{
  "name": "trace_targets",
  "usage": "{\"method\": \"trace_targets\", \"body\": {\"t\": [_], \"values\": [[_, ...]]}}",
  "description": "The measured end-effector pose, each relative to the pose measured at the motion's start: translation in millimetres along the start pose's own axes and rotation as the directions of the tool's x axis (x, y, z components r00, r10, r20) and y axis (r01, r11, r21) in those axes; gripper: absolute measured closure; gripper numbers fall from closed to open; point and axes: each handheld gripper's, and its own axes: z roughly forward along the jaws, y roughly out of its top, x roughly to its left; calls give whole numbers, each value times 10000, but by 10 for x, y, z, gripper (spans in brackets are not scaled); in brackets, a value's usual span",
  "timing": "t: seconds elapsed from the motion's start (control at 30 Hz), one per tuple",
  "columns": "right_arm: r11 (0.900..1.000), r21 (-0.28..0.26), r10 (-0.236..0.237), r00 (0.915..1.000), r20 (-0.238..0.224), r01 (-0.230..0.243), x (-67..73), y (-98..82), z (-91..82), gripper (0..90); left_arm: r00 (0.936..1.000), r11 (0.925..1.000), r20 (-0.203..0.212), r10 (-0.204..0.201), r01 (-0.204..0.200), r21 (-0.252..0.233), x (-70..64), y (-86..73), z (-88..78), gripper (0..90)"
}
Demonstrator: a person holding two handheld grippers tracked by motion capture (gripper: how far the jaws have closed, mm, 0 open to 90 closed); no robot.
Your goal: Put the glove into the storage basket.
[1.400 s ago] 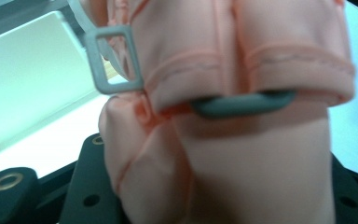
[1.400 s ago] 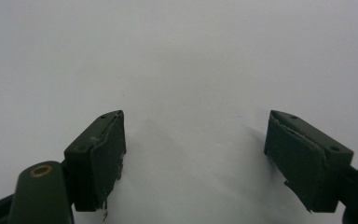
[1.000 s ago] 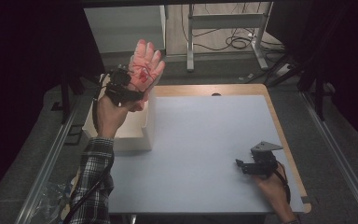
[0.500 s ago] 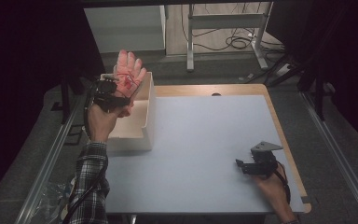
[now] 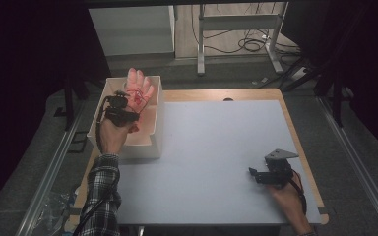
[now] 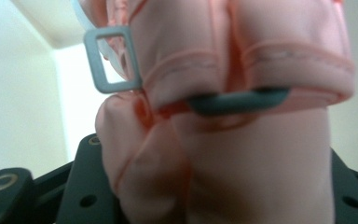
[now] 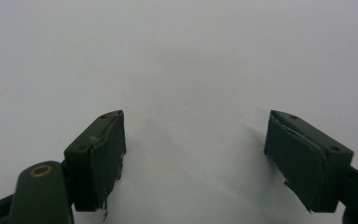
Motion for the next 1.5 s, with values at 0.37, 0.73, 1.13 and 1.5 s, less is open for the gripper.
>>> {"method": "trace_targets", "body": {"t": [0.37, 0.73, 1.13, 1.5], "values": [[10000, -2, -3, 10000, 0, 3, 0, 0, 0, 208, 9999, 9966, -32, 112, -109, 816, -133, -1, 218, 476], [10000, -2, -2, 10000, 1, 2, 0, 0, 0, 208, 9992, 9859, 310, 259, -306, 1645, -278, 38, 311, 416], [10000, -4, 2, 10000, 0, -2, 0, 0, 0, 208, 9981, 9831, 424, 447, -515, 1754, -265, 27, 285, 155], [10000, -5, -2, 10000, 1, 2, 0, 0, 0, 208, 9971, 9928, 526, 550, -602, 1038, -255, 27, 109, 92]]}}
